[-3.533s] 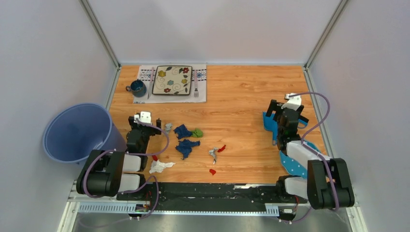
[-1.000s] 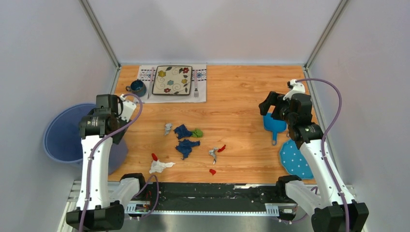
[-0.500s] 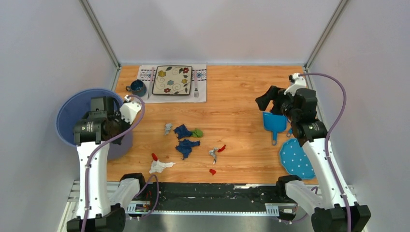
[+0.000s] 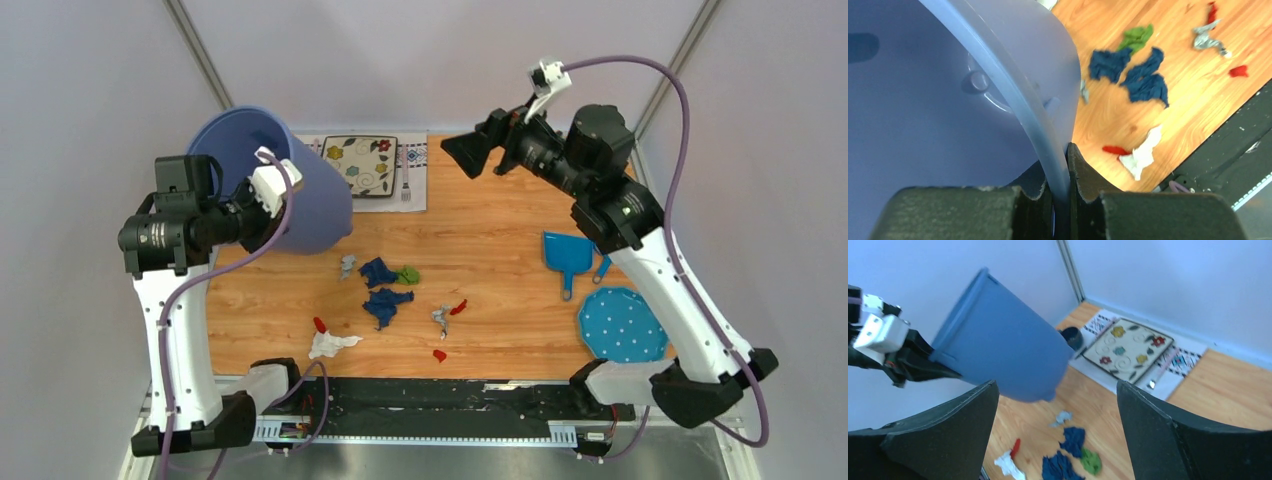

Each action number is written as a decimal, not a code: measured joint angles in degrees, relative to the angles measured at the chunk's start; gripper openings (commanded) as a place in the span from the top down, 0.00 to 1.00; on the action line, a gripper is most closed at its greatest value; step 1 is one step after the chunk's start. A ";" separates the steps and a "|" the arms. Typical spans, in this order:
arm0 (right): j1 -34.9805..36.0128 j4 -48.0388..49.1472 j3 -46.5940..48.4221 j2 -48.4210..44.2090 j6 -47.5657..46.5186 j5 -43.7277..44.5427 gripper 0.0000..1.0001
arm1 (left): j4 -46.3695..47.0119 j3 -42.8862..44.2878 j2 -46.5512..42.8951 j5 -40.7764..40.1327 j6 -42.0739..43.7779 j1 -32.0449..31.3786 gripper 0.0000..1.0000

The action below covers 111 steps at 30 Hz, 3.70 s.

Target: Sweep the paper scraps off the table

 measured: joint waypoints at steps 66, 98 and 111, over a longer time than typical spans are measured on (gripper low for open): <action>-20.31 -38.40 34.07 32.06 -16.09 18.80 1.00 | 26.03 11.80 18.21 -47.98 -7.15 -62.31 0.16; -34.77 -37.07 42.84 45.57 -6.43 16.33 0.01 | 30.88 -15.13 14.56 -39.34 -19.02 -49.64 0.14; -31.45 -24.17 3.87 -2.21 -10.01 25.97 0.01 | 36.79 -23.91 14.58 -41.31 -23.17 -47.93 0.13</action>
